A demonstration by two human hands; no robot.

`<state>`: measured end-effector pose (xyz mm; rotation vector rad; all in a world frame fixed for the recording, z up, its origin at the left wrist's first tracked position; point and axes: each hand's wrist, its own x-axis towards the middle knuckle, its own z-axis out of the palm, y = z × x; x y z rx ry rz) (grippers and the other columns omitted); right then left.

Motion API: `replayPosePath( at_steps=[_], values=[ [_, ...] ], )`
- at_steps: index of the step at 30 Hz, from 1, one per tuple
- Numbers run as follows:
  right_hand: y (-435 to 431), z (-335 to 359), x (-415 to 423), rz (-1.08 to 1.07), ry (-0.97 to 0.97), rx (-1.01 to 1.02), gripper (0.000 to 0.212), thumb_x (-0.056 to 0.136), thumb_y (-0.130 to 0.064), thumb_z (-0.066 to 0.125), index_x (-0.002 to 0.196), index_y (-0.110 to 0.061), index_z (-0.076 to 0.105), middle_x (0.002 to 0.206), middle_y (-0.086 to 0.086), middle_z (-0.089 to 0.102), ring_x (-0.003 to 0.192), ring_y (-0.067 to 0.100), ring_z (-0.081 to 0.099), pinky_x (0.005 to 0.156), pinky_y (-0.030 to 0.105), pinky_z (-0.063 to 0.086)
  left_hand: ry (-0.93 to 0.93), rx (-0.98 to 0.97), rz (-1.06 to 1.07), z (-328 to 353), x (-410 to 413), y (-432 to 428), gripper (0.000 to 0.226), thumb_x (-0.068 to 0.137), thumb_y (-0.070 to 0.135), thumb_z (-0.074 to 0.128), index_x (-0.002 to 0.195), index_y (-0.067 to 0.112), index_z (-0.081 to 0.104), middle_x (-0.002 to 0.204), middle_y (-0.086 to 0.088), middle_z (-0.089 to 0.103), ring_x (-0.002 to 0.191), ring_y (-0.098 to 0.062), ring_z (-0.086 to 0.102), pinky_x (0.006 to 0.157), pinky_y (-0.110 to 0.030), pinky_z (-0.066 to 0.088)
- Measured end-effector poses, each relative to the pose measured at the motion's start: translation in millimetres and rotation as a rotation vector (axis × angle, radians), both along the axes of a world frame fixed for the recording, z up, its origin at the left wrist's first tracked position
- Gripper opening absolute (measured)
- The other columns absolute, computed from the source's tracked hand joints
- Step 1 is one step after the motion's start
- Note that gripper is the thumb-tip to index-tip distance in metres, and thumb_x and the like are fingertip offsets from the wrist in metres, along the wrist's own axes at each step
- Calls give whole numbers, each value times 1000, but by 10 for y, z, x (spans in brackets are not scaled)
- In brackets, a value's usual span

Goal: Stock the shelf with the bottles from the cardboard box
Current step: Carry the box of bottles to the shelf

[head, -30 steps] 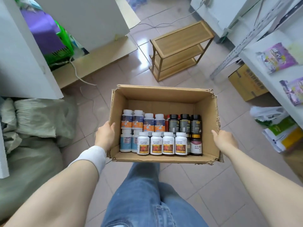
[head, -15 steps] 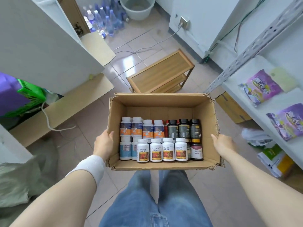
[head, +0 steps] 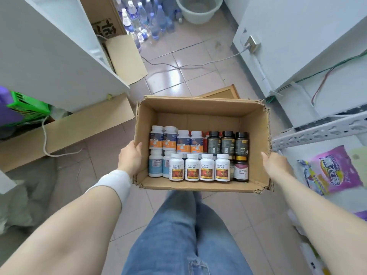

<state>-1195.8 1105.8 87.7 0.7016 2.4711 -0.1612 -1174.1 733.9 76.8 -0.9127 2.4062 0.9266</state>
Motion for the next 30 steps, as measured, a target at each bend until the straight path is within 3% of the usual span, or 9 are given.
replayPosePath(
  at_steps=[6,10,15,22,30],
  values=[
    [121,-199,-1025,94,-20,48,53,101,-36,29,110,8,57,111,26,61,102,38,57,77,37,43,-37,37,103,-318,-718,187,38,102,28,34,127,6,51,126,-19,58,117,-37,51,98,-38,39],
    [157,-460,-1595,132,-67,59,54,100,-38,28,109,6,57,105,23,62,91,34,57,72,37,44,-85,46,166,-564,-1056,285,38,102,30,34,128,8,51,125,-19,59,116,-38,51,98,-40,39],
    [170,-747,-2152,171,-91,36,51,100,-38,30,113,3,57,112,22,61,103,37,57,79,38,45,-122,24,216,-797,-1410,376,38,102,28,34,127,6,51,124,-19,59,115,-38,51,97,-40,39],
    [194,-1190,-2851,222,-158,-54,50,100,-36,34,110,7,57,113,26,60,105,40,56,83,40,45,-178,-27,265,-1120,-1685,460,38,102,28,33,119,2,54,118,-23,60,111,-41,51,89,-39,39],
    [202,-1561,-3211,277,-180,-31,49,100,-35,34,112,7,57,114,26,61,104,39,57,72,34,37,-184,-25,320,-1502,-1862,518,37,101,30,35,117,2,54,116,-22,60,107,-39,54,87,-39,41]
  ],
)
